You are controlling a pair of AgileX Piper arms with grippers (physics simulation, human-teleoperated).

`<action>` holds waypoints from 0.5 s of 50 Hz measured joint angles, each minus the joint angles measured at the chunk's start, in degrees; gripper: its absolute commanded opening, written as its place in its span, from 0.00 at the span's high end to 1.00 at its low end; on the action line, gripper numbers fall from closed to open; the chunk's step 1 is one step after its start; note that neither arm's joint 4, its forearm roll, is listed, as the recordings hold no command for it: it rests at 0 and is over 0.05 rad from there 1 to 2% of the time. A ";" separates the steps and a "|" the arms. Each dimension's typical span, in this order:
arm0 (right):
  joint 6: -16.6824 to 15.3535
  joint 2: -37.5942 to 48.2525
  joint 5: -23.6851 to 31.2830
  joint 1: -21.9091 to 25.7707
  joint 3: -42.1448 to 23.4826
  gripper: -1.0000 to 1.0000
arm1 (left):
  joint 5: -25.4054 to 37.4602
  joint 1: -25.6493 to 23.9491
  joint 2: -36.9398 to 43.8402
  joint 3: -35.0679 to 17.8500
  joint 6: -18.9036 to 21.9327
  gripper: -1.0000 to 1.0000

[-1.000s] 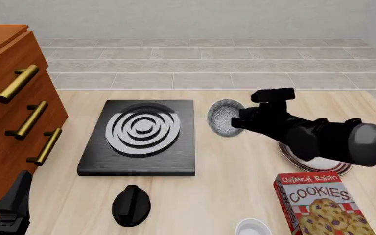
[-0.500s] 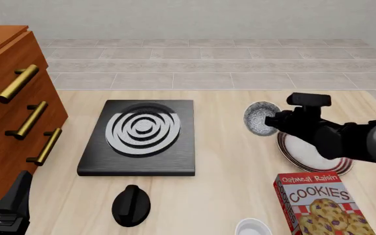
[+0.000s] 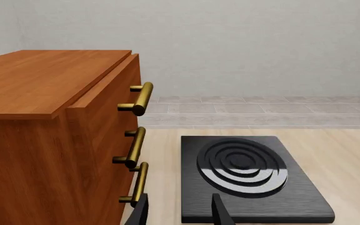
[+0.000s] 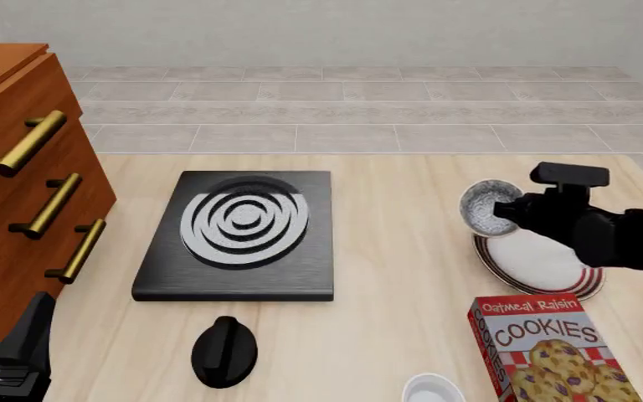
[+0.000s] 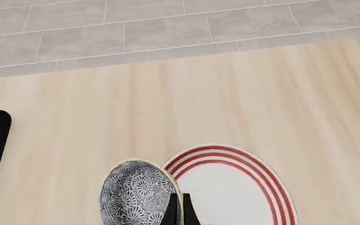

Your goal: Pick the akita bowl on the stove and place it on the plate.

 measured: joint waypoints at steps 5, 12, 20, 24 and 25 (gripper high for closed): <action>-0.89 0.51 -0.14 -1.73 0.14 1.00 | -0.01 0.00 0.00 0.00 0.01 0.00; -1.91 1.24 -0.43 -3.67 0.60 1.00 | -0.01 0.00 0.00 0.00 0.01 0.00; -3.15 2.25 -1.00 -5.38 1.18 1.00 | -0.01 0.00 0.00 0.00 0.01 0.00; -3.58 2.90 -1.41 -6.08 1.39 1.00 | -0.02 0.00 0.00 0.00 0.02 0.00; -3.68 3.09 -1.53 -6.23 1.43 1.00 | -0.02 0.00 0.00 0.00 0.01 0.00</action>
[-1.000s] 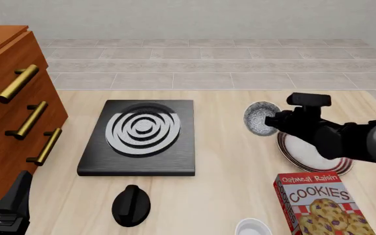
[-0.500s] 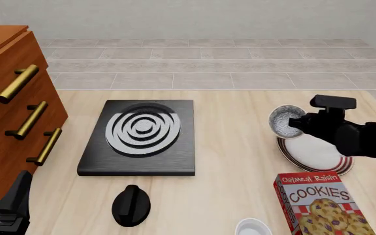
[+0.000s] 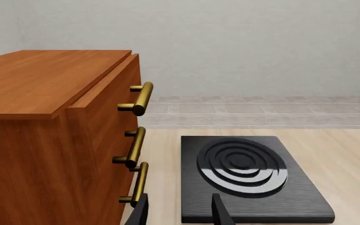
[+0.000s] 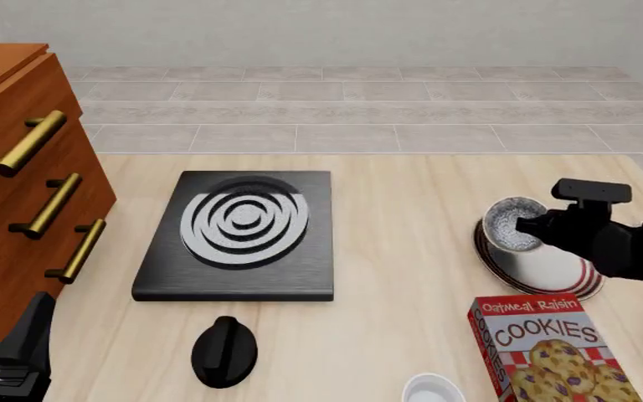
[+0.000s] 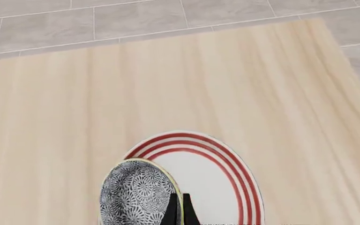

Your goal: Pick the akita bowl on the stove and place it on the plate.

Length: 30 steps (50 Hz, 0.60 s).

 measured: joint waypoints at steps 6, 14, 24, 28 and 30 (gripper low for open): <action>-0.53 1.10 -0.77 -0.78 0.30 1.00 | 0.01 0.00 0.00 0.00 -0.01 0.00; -1.05 2.19 -1.76 -1.48 0.66 1.00 | 0.01 0.00 0.00 0.00 0.00 0.00; -1.44 2.99 -2.61 -2.11 0.79 1.00 | 0.01 0.00 0.00 0.00 -0.01 0.00; -1.54 3.46 -3.13 -2.38 0.86 1.00 | 0.01 0.00 0.00 0.00 -0.01 0.00; -1.59 3.68 -3.38 -2.50 0.90 1.00 | 0.01 0.00 0.00 0.00 -0.01 0.00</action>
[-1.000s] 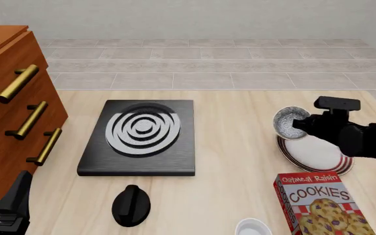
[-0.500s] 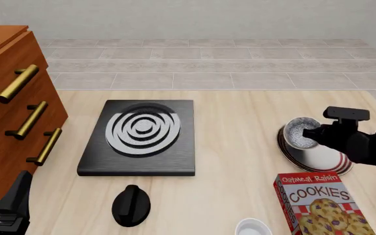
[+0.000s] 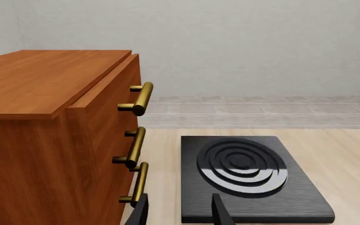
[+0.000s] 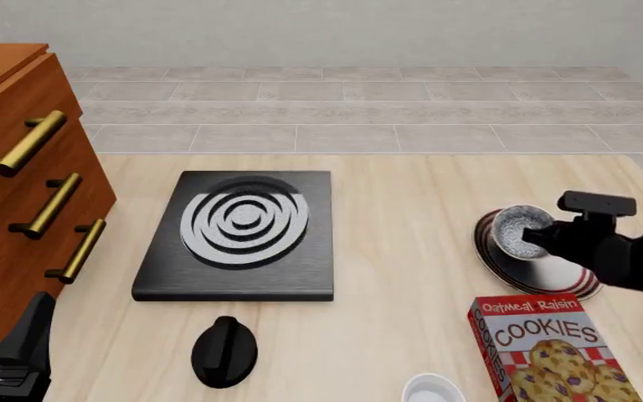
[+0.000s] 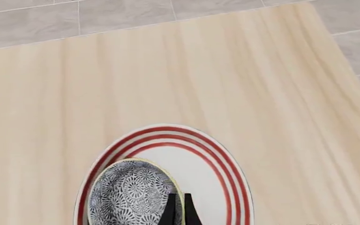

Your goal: Pick the akita bowl on the stove and place it on the plate.

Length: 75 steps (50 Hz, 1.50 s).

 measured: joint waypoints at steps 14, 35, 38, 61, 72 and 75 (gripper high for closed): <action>0.07 0.49 -0.94 -1.18 0.59 0.00 | 0.01 0.00 0.00 0.00 -0.01 0.00; 0.12 -3.83 -1.06 -1.84 2.23 0.00 | -0.09 -0.02 0.00 0.10 -0.01 0.00; 0.13 -4.94 -0.98 -1.66 2.76 0.00 | -0.08 -0.02 0.00 0.09 -0.01 0.00; 0.51 -22.00 0.04 2.94 12.98 0.00 | -0.16 -0.03 0.02 0.15 -0.01 0.00; 0.12 -36.87 4.62 5.57 19.16 0.00 | -0.11 -0.03 0.01 0.11 -0.02 0.00; 0.15 -41.60 7.15 6.56 20.37 0.00 | -0.12 -0.02 0.01 0.12 -0.01 0.00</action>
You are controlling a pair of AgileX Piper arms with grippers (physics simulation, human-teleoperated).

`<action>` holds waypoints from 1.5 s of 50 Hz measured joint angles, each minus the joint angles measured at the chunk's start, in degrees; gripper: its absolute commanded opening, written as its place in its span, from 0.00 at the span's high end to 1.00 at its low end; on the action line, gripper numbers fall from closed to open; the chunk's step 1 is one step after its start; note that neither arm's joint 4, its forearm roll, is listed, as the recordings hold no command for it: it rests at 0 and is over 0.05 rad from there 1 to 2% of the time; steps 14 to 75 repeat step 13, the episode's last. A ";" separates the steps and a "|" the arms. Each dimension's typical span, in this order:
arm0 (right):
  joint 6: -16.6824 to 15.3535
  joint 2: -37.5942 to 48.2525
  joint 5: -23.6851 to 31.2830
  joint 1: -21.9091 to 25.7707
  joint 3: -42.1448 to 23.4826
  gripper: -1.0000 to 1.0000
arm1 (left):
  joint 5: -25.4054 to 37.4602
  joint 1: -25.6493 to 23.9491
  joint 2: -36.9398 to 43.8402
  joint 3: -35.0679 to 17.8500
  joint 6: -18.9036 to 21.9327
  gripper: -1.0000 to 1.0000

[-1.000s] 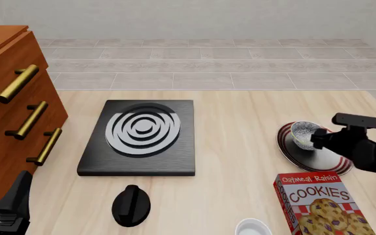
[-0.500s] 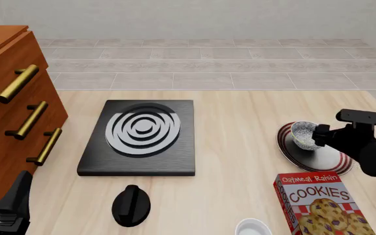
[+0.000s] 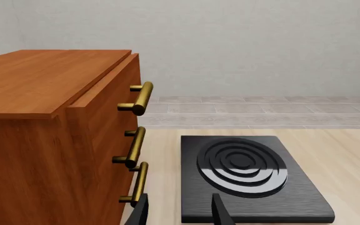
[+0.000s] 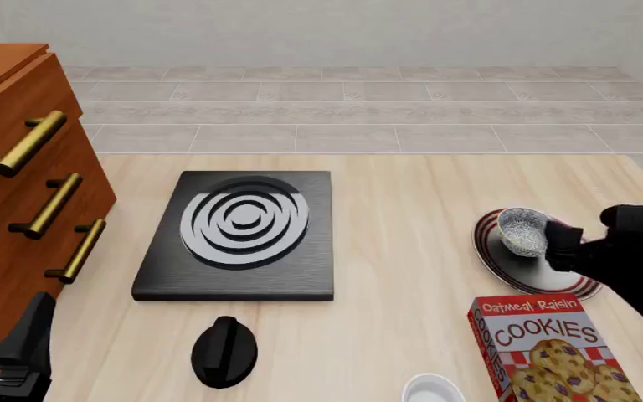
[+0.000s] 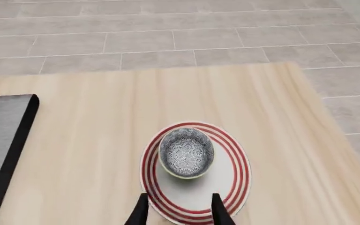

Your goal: Pick the akita bowl on the stove and place it on the plate.

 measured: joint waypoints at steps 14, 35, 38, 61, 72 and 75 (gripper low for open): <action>-1.00 -19.97 13.09 2.95 2.71 0.00 | -0.03 0.00 0.01 0.02 0.00 0.00; -1.00 -19.97 13.09 2.95 2.71 0.00 | -0.03 0.00 0.01 0.02 0.00 0.00; -1.00 -19.97 13.09 2.95 2.71 0.00 | -0.03 0.00 0.01 0.02 0.00 0.00; -1.00 -19.97 13.09 2.95 2.71 0.00 | -0.03 0.00 0.01 0.02 0.00 0.00; -1.00 -19.97 13.09 2.95 2.71 0.00 | -0.03 0.00 0.01 0.02 0.00 0.00; -1.00 -19.97 13.09 2.95 2.71 0.00 | -0.03 0.00 0.01 0.02 0.00 0.00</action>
